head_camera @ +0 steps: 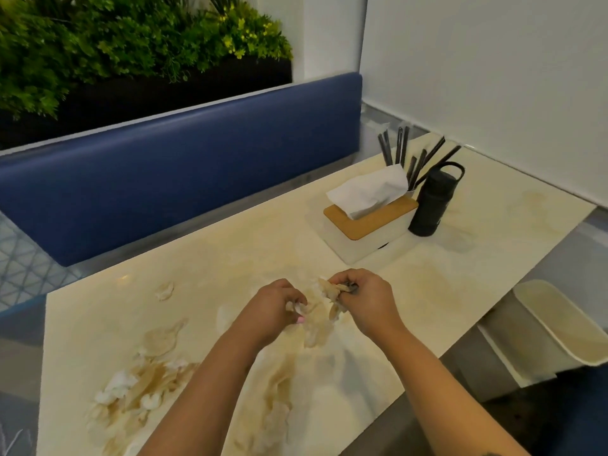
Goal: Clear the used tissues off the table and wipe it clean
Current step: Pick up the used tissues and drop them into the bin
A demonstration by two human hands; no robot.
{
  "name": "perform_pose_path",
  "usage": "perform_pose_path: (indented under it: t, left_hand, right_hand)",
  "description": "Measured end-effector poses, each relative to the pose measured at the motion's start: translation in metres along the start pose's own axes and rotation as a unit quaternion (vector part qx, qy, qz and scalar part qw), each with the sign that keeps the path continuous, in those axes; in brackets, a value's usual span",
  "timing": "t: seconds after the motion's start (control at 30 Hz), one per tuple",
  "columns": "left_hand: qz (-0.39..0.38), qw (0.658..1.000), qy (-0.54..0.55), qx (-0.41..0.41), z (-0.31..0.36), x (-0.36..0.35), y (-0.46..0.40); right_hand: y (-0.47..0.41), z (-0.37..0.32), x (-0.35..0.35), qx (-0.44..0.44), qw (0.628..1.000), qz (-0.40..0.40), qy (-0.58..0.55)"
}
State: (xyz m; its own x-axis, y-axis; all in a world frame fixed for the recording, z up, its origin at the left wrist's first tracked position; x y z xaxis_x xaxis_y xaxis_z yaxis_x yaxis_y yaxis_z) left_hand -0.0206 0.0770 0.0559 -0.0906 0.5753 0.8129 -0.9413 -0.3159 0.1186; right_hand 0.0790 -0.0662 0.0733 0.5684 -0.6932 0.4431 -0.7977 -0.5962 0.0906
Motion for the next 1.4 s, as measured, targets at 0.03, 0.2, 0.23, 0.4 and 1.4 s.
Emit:
perform_pose_path:
  t: [0.03, 0.2, 0.23, 0.4, 1.4]
  left_hand:
    - [-0.003, 1.0, 0.0, -0.008, 0.008, -0.003, -0.007]
    - [-0.016, 0.998, -0.004, -0.054, 0.054, -0.021, -0.045]
    - [-0.019, 0.998, -0.003, -0.06, 0.064, -0.025, -0.054]
    - [-0.043, 0.995, -0.009, -0.092, 0.123, -0.053, -0.103]
    - [-0.197, 0.941, -0.01, -0.276, 0.421, -0.266, -0.276]
  right_hand:
    - [-0.001, 0.004, 0.01, -0.003, 1.0, 0.013, 0.002]
    - [-0.012, 0.024, 0.062, -0.011, 0.998, 0.056, 0.028]
    - [-0.014, 0.029, 0.073, -0.014, 0.997, 0.065, 0.027]
    - [-0.027, 0.054, 0.14, -0.035, 0.994, 0.102, 0.023]
    - [0.023, 0.243, 0.453, -0.2, 0.922, 0.332, -0.019]
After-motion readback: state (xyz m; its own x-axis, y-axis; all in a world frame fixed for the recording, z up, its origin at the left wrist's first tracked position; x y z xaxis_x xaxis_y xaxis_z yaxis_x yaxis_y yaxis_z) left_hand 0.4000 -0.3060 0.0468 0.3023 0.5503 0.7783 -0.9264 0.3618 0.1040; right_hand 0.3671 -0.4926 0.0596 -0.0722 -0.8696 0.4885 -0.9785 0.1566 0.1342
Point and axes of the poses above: each hand's wrist, its own y-axis away from the middle knuckle, its own x-axis out of the back of the hand, z = x × y, the point moved 4 cm from there along -y, towards the middle knuckle, and after that the axes turned 2 degrees about -z, right-handed, at the moved point
